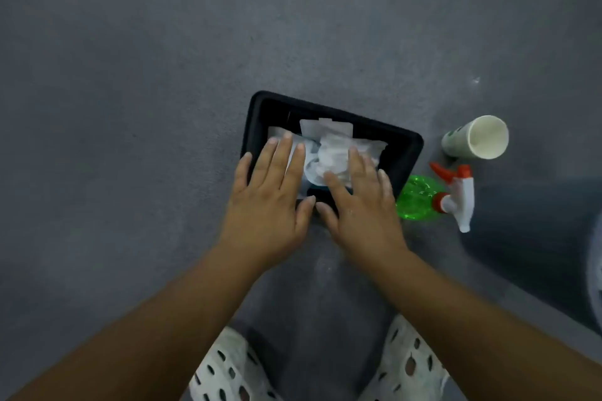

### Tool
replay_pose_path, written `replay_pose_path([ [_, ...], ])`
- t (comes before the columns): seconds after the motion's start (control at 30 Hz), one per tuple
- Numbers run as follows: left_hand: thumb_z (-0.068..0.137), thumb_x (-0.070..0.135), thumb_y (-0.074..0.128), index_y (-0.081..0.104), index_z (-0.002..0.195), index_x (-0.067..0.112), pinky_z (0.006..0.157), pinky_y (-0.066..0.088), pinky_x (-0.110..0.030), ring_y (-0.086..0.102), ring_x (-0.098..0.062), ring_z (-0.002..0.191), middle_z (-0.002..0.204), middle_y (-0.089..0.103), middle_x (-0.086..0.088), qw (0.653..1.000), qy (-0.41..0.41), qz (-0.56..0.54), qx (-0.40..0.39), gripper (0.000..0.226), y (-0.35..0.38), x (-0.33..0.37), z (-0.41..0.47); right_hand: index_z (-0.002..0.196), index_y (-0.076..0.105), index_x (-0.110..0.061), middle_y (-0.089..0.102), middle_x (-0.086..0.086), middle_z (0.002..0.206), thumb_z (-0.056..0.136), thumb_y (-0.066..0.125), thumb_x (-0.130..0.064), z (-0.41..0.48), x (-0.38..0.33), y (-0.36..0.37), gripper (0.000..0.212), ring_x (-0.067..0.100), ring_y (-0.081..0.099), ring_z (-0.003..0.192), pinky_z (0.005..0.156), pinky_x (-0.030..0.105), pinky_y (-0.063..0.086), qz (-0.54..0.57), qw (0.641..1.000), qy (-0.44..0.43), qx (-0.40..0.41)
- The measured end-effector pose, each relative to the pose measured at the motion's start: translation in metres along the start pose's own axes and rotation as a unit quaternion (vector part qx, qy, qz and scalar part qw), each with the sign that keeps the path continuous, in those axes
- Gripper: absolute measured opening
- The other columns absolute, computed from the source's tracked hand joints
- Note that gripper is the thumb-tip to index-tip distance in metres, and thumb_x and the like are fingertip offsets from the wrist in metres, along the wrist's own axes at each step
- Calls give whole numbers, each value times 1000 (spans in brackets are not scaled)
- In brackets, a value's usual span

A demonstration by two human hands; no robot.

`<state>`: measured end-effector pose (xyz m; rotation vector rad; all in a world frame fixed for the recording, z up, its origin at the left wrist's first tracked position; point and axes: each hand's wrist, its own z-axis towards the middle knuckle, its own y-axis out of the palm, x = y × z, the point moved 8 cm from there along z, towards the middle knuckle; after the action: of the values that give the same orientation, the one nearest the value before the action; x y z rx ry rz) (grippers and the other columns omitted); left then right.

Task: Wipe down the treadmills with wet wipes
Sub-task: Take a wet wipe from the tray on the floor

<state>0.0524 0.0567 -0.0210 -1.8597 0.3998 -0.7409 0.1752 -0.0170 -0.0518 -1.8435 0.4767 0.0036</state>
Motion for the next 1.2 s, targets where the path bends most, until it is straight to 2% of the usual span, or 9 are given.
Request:
replay_pose_path([
  [0.1, 100, 51, 32, 13, 161, 14, 125, 8, -51, 6, -23, 157, 170, 8, -7, 1000, 6, 9, 7, 73, 11, 3, 5, 149, 47, -19, 27, 17, 163, 95, 28, -59, 6, 11, 14, 70, 36, 20, 152, 119, 59, 17, -44, 998, 15, -29],
  [0.23, 100, 51, 33, 15, 160, 13, 124, 13, -53, 11, -25, 156, 169, 13, -8, 1000, 14, 26, 5, 73, 19, 7, 7, 153, 38, -13, 30, 9, 163, 98, 29, -58, 9, 11, 20, 72, 29, 18, 153, 121, 56, 12, -42, 998, 17, -39],
  [0.33, 101, 52, 35, 16, 160, 13, 124, 13, -53, 11, -25, 156, 169, 13, -8, 999, 14, 36, 10, 73, 13, 11, 8, 150, 43, -11, 38, 10, 159, 97, 32, -55, 7, 11, 10, 70, 30, 27, 149, 120, 57, 19, -50, 999, 13, -15],
  [0.5, 100, 52, 34, 17, 161, 15, 125, 12, -53, 10, -25, 156, 169, 12, -7, 999, 13, 35, 6, 73, 18, 14, 11, 153, 35, -30, 15, 23, 164, 93, 30, -60, 11, 13, 14, 67, 39, 12, 152, 121, 58, 10, -28, 998, 8, -57],
  [0.57, 100, 52, 33, 17, 161, 15, 125, 12, -53, 8, -24, 157, 169, 12, -7, 999, 7, 38, -1, 73, 27, 10, 11, 156, 29, -31, 10, 19, 166, 94, 25, -63, 13, 15, 21, 70, 37, 9, 153, 121, 57, 6, -36, 997, 2, -75],
  [0.67, 100, 52, 31, 20, 160, 13, 124, 14, -55, 10, -25, 156, 169, 14, -8, 999, 4, 41, -6, 73, 34, 8, 9, 158, 24, -23, 11, 7, 168, 99, 38, -58, 13, 20, 26, 71, 27, 6, 155, 123, 54, 1, -30, 996, 8, -82],
  [0.77, 99, 52, 30, 25, 160, 12, 123, 15, -55, 14, -26, 156, 168, 18, -9, 999, 6, 42, -6, 73, 28, 11, 5, 157, 31, -15, 20, 6, 166, 95, 51, -51, 6, 19, 15, 74, 27, 12, 154, 122, 55, 8, -25, 999, 10, -47],
  [0.93, 99, 52, 31, 25, 159, 11, 122, 17, -54, 18, -27, 154, 167, 20, -11, 999, 5, 44, -2, 73, -29, 32, -14, 154, 34, -12, 22, 10, 166, 89, 58, -47, -30, 3, -47, 78, 30, 19, 152, 119, 58, 23, -36, 999, 6, -16],
  [1.2, 98, 51, 30, 24, 159, 11, 122, 12, -51, 16, -25, 155, 169, 17, -8, 999, 18, 32, 17, 74, -224, 96, -59, 156, 33, -13, 19, 10, 166, 87, 66, -44, -96, -46, -249, 83, 31, 18, 153, 119, 58, 21, -27, 999, -3, 39],
])
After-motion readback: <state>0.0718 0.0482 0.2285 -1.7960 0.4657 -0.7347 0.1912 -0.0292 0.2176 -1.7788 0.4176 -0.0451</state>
